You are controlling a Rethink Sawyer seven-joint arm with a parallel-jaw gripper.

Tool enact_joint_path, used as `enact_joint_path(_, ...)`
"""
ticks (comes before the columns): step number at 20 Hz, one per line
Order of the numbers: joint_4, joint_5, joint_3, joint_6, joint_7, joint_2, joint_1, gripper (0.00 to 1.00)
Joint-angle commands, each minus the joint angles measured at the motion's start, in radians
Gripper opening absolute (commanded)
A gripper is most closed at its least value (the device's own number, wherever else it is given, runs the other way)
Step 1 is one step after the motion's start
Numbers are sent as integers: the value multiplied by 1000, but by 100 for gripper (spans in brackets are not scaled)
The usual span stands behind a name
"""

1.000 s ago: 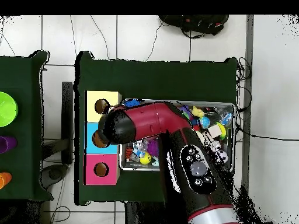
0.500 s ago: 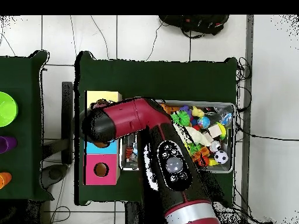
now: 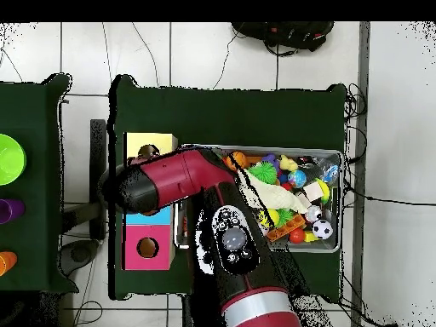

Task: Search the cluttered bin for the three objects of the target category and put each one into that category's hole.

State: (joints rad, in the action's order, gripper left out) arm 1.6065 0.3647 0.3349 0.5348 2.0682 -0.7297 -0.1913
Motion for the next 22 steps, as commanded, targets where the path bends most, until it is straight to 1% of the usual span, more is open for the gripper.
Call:
enact_joint_path(1, 51, 25, -85, -69, 136, 52, 15, 0)
enact_joint_path(3, 46, 15, -94, -69, 145, 56, 28, 0)
enact_joint_path(7, 9, -27, -102, -4, 145, 44, 53, 0)
enact_joint_path(12, -100, -68, -118, 86, 143, 78, 92, 0)
enact_joint_path(15, -145, -79, -134, 99, 148, 108, 115, 0)
enact_joint_path(22, -214, -116, -179, 139, 160, 134, 176, 0)
